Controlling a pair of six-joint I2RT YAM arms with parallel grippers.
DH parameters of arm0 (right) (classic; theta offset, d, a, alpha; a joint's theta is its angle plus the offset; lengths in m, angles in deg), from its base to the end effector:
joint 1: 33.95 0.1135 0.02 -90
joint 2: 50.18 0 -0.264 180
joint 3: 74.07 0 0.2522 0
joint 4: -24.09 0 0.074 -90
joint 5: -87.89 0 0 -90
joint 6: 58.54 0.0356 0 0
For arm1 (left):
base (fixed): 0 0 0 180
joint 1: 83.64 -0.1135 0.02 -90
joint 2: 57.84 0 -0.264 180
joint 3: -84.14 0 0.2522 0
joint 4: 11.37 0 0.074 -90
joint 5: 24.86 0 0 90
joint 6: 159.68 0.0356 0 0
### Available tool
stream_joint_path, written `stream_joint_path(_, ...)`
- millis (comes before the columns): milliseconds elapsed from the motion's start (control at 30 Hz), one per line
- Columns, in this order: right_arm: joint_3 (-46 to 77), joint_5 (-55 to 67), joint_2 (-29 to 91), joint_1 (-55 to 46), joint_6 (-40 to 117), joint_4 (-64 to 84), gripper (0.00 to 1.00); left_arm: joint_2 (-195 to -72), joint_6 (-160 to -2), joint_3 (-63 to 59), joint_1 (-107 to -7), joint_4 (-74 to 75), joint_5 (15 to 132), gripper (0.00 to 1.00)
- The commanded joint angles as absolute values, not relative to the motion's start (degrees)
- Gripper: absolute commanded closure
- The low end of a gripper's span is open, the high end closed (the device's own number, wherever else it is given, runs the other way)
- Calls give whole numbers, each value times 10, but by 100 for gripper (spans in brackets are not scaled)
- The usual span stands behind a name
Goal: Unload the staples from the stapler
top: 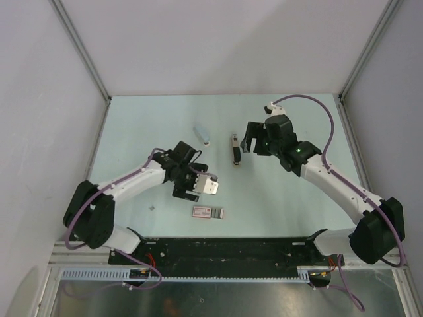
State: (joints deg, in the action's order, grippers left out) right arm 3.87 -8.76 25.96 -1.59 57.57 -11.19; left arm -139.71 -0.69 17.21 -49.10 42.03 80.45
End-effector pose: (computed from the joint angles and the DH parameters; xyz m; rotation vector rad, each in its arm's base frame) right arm 0.2557 0.1571 0.3174 -0.0510 2.1870 0.4632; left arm 0.2141 -0.1587 0.2091 2.1614 1.6147 -0.1935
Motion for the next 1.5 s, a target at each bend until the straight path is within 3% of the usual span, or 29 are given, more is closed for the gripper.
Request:
stream_joint_path(0, 43, -76, 239, -15, 582, -99, 15, -1426, 136, 173, -474, 425, 817, 10)
stream_joint_path(400, 43, -59, 249, -3, 582, -79, 19, -1483, 280, 141, -465, 459, 842, 14)
stream_joint_path(1000, 18, -42, 227, -16, 566, -74, 27, -1566, 233, 75, -425, 484, 835, 51)
stream_joint_path(1467, 1, -28, 218, -21, 564, -65, 28, -1600, 77, -22, -442, 485, 889, 51)
